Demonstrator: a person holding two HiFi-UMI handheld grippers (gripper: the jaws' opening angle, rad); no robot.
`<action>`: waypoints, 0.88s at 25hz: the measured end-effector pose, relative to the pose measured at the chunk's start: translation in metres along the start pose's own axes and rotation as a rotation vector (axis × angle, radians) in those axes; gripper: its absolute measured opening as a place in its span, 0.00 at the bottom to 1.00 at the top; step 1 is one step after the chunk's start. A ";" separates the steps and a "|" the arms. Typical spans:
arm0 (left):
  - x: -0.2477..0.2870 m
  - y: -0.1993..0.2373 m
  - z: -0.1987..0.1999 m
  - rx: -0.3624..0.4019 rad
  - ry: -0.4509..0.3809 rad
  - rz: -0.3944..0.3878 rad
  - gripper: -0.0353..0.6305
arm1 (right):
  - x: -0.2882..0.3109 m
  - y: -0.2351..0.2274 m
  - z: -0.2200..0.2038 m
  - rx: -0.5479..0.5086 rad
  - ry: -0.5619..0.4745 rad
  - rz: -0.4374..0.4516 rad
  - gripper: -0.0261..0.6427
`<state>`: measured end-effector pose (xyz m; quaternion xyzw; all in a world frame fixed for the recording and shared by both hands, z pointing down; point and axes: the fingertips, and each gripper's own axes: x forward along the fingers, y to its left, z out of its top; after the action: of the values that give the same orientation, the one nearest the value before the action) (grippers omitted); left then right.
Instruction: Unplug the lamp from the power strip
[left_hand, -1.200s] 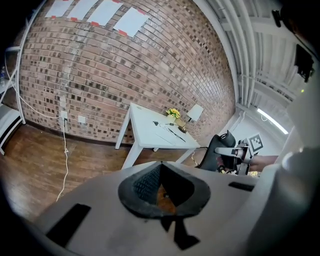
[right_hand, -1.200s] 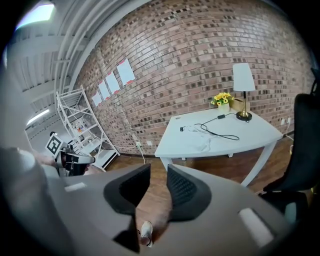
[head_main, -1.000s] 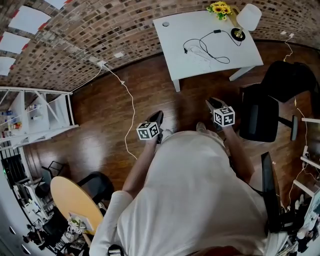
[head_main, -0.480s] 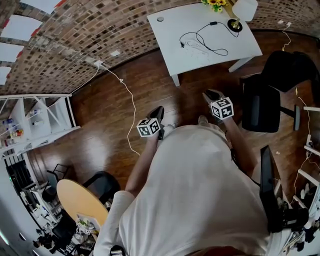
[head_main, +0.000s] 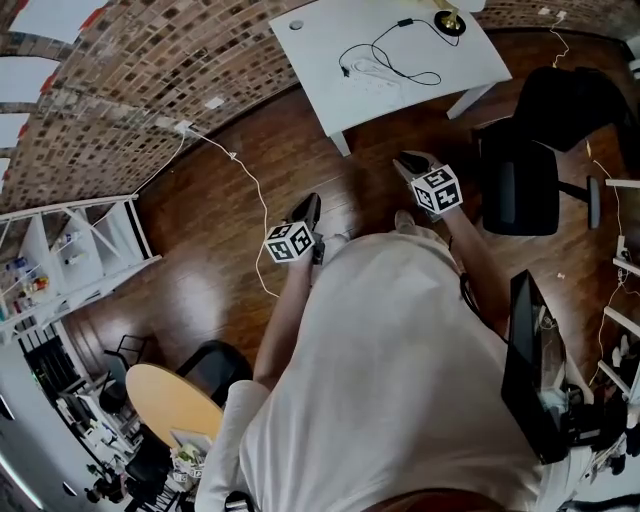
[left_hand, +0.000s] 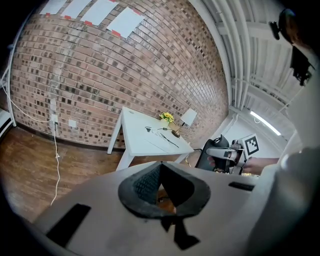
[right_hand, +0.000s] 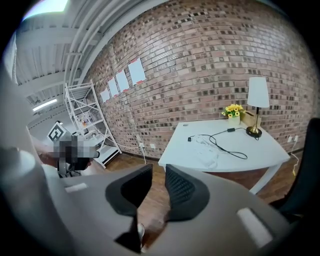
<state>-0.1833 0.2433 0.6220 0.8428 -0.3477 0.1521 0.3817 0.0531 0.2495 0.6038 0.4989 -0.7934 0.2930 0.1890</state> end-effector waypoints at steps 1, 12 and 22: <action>0.000 -0.002 0.002 0.000 -0.002 -0.004 0.06 | -0.001 0.001 0.001 -0.001 -0.002 0.001 0.15; -0.001 -0.013 -0.006 -0.010 0.012 -0.004 0.06 | -0.008 0.000 -0.009 0.010 0.013 0.004 0.14; 0.000 -0.008 -0.019 -0.015 0.021 0.031 0.06 | -0.010 -0.011 -0.014 0.014 0.002 -0.004 0.14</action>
<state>-0.1777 0.2612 0.6307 0.8327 -0.3575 0.1643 0.3895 0.0674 0.2616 0.6120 0.5017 -0.7901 0.2986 0.1869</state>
